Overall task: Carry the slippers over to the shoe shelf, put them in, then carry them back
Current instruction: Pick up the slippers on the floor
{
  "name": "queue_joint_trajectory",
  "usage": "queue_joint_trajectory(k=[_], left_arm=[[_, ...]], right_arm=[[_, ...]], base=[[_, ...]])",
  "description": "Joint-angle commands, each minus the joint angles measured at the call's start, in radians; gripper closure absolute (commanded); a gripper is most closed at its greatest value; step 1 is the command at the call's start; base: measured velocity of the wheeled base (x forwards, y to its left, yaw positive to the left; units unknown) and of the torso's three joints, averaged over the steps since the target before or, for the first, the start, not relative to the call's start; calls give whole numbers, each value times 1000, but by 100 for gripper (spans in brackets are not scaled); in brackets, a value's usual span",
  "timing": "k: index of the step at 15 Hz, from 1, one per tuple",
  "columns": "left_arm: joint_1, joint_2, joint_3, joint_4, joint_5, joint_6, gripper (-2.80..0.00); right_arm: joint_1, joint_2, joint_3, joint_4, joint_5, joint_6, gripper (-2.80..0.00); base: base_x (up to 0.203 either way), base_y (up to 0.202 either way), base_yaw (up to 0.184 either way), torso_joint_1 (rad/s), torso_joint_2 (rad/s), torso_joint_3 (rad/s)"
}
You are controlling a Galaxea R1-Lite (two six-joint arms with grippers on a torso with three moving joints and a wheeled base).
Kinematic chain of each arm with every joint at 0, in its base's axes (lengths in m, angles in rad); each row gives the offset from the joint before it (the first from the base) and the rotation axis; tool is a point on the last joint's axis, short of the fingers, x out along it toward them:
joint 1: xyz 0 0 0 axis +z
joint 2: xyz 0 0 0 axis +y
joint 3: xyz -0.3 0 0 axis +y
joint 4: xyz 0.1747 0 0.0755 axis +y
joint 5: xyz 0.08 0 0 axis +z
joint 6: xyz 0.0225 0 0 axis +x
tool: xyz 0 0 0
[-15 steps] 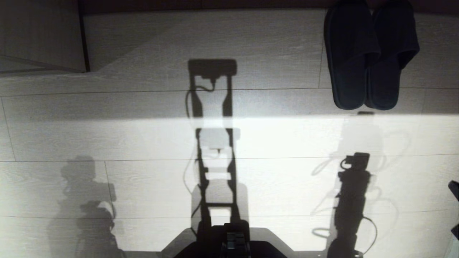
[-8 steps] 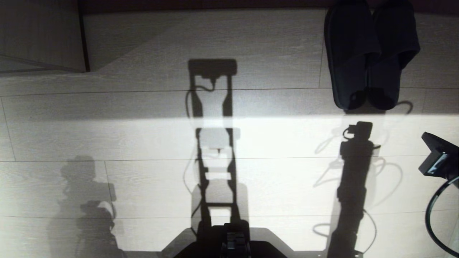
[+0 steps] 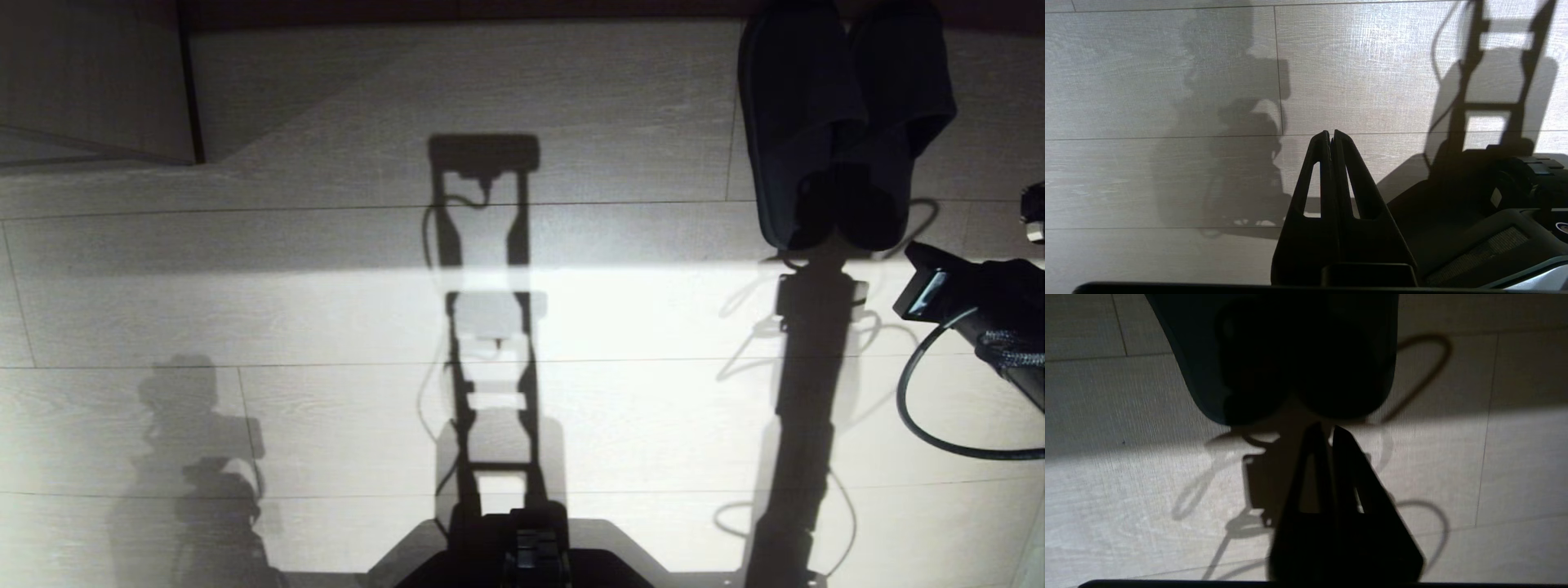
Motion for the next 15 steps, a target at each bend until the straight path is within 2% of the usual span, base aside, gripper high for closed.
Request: queue_joint_trajectory(k=[1, 3, 8, 12, 15], left_arm=[[0, 0, 0, 0, 0, -1, 0], [0, 0, 0, 0, 0, -1, 0], [0, 0, 0, 0, 0, -1, 0], [0, 0, 0, 0, 0, -1, 0], [0, 0, 0, 0, 0, -1, 0]], right_arm=[[2, 44, -43, -15, -1, 6, -280], [2, 64, -46, -59, -1, 15, -280], [4, 100, -96, -63, -4, 35, -280], [9, 169, -197, -62, -7, 164, -280], [10, 202, -240, -64, -9, 200, -280]], base=[[0, 0, 0, 0, 0, 0], [0, 0, 0, 0, 0, 0], [0, 0, 0, 0, 0, 0], [0, 0, 0, 0, 0, 0], [0, 0, 0, 0, 0, 0]])
